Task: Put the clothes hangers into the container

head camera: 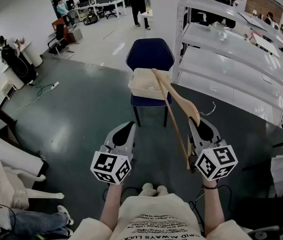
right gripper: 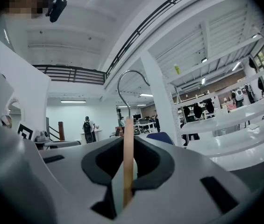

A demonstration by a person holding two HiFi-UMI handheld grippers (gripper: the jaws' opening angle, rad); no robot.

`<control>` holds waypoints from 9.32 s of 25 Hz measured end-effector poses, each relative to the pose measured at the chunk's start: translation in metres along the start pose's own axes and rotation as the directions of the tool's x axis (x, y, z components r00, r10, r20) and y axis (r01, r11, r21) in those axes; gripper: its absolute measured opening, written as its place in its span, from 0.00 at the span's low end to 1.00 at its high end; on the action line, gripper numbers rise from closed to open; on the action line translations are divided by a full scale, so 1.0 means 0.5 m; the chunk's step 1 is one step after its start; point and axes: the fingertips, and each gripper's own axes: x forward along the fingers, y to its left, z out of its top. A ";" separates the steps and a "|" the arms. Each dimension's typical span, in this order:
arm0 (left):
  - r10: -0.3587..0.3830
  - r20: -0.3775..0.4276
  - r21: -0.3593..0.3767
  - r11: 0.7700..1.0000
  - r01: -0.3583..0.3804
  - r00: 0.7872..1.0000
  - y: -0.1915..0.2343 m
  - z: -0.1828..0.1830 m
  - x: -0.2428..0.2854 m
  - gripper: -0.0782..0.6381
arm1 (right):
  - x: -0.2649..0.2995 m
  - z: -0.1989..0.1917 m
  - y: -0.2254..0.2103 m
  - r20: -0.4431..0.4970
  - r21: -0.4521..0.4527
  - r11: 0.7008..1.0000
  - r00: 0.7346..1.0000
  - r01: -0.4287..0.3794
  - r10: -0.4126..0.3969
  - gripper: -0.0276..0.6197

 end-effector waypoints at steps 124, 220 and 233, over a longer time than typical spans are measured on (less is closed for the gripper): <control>-0.061 -0.591 -0.569 0.738 -0.362 0.805 0.699 -0.782 1.125 0.14 | 1.353 -0.754 -0.646 -0.641 0.503 0.860 0.629 -0.089 0.440 0.13; 0.055 0.009 -0.007 0.998 -0.055 0.998 0.759 0.027 1.181 0.14 | 1.315 0.032 -0.592 -0.059 0.018 0.991 0.990 -0.130 0.131 0.05; 0.146 0.059 0.044 0.988 -0.149 0.987 0.797 0.067 1.131 0.14 | 1.299 0.107 -0.607 0.045 -0.022 0.996 0.995 -0.090 0.091 0.05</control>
